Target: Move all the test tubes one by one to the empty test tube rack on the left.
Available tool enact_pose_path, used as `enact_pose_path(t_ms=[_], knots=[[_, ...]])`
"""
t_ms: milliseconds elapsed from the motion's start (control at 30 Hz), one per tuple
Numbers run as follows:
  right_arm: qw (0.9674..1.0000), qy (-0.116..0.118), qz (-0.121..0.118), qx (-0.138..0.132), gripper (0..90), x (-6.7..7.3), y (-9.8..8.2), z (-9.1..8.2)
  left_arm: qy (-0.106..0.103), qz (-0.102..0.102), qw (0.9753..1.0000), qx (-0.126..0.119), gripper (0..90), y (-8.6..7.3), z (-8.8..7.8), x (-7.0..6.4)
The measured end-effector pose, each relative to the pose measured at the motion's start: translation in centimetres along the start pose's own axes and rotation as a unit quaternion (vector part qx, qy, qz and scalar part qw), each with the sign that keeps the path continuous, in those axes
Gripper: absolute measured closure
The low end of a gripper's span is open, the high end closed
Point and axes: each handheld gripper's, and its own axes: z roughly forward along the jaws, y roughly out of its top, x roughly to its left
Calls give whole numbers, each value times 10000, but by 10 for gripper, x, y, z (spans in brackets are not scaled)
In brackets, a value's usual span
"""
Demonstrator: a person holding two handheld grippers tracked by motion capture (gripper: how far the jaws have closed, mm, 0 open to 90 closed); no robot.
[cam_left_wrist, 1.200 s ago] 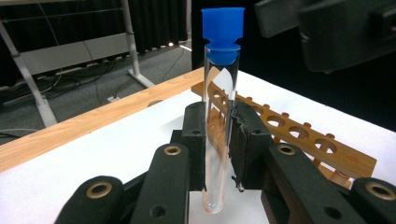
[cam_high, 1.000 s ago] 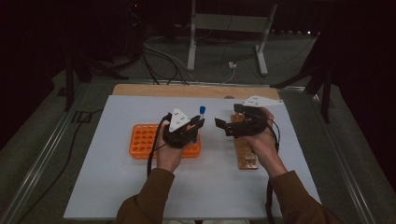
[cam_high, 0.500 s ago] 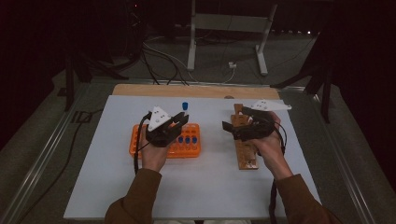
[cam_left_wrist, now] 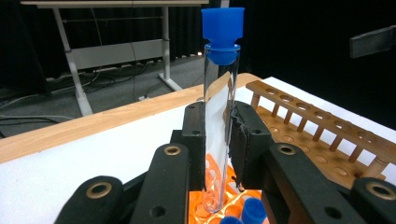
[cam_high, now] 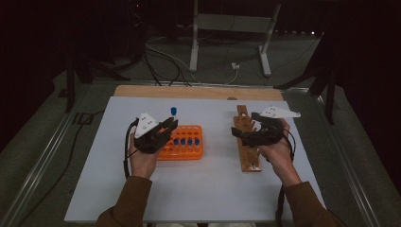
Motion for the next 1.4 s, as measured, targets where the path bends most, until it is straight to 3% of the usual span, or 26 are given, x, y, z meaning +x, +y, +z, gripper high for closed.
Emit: enact_pose_path(t_ms=[233,533,1400], knots=[[9999,-16,101,-6,1,-5,-8,-4,70,59,9999,112,783,-13,-3,-1],[9998,-36,208,7,1,-10,-17,-5,136,-34,9997,191,783,-28,-3,4],[9996,-19,294,-40,1,-10,-32,-8,242,-93,9991,335,784,-65,-1,0]])
